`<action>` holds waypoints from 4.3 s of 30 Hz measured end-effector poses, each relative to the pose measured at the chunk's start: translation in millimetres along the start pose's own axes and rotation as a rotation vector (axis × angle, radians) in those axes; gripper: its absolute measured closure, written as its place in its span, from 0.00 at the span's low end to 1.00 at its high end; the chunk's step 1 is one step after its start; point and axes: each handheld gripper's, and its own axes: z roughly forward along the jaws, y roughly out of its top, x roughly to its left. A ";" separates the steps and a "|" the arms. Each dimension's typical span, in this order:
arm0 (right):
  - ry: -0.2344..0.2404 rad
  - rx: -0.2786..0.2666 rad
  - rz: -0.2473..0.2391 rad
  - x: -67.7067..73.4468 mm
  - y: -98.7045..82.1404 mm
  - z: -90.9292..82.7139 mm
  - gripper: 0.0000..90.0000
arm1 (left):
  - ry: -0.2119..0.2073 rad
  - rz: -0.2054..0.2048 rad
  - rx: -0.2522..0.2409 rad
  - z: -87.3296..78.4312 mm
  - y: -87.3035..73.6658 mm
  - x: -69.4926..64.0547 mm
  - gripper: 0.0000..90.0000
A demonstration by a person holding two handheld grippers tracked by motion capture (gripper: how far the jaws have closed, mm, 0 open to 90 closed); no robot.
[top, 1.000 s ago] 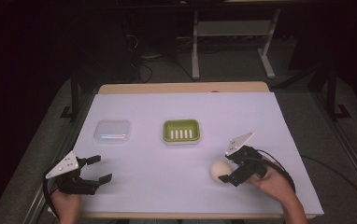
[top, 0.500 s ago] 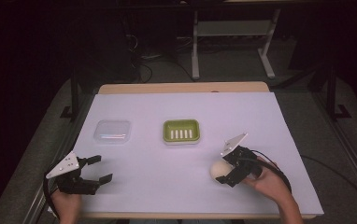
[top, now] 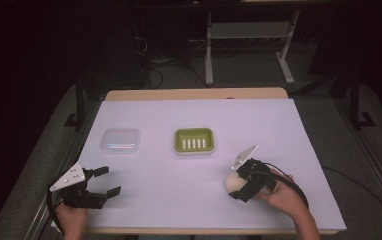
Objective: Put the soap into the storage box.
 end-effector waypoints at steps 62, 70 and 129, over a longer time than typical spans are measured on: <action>-0.026 -0.042 -0.015 4.2 5.7 -16.6 0.26 | 0.000 -0.001 -0.008 -0.4 -0.1 -0.7 0.15; -0.019 -0.045 -0.020 2.7 8.2 -18.3 0.26 | 0.001 0.000 -0.008 -0.5 -0.2 -0.1 0.15; 0.079 -0.031 -0.115 -15.3 89.5 -11.3 0.26 | -0.002 0.002 -0.013 -1.0 0.5 -0.5 0.15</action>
